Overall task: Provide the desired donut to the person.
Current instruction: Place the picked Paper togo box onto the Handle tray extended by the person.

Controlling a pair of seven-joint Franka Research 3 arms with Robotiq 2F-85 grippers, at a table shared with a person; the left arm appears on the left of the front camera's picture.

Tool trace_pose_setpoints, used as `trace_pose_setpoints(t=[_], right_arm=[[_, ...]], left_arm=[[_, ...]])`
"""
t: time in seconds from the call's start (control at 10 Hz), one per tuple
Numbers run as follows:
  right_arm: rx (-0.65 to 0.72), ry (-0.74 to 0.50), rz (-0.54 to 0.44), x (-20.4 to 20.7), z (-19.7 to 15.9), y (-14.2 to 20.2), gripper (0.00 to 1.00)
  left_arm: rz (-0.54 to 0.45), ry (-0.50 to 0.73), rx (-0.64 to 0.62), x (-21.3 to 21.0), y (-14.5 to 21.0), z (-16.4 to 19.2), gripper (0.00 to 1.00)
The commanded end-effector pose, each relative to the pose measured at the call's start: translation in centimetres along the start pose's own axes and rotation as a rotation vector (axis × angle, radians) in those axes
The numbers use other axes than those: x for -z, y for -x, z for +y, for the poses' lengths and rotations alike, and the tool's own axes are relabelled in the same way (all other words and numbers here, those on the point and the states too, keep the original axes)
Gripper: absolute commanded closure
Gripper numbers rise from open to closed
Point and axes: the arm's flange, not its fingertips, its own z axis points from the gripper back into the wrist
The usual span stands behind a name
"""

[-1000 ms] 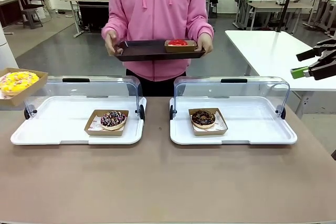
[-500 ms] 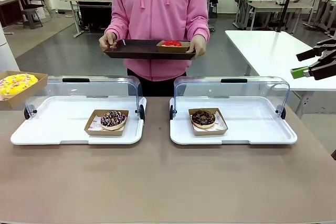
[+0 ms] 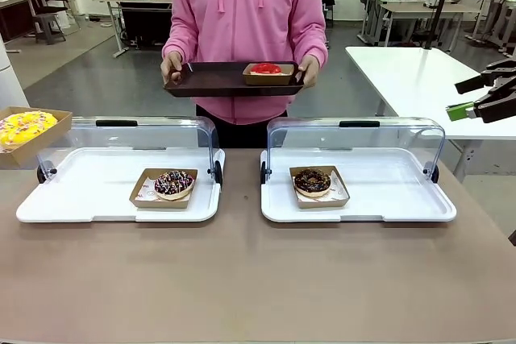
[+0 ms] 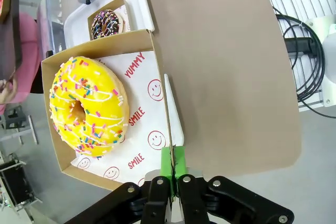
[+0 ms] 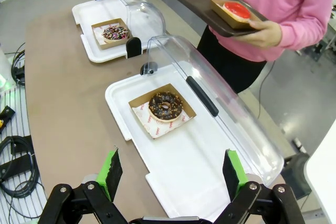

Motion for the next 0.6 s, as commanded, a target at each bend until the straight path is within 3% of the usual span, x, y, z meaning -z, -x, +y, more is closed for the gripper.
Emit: trace_pose_setpoints(t=[0.0,0.5], right_arm=[[0.001,-0.004,-0.001,0.11,0.0,0.08,0.0],[0.001,-0.004,-0.001,0.11,0.0,0.08,0.0]], left_arm=[[0.02,-0.009,-0.001,-0.05,0.19,0.07,1.0],[0.02,-0.009,-0.001,-0.05,0.19,0.07,1.0]])
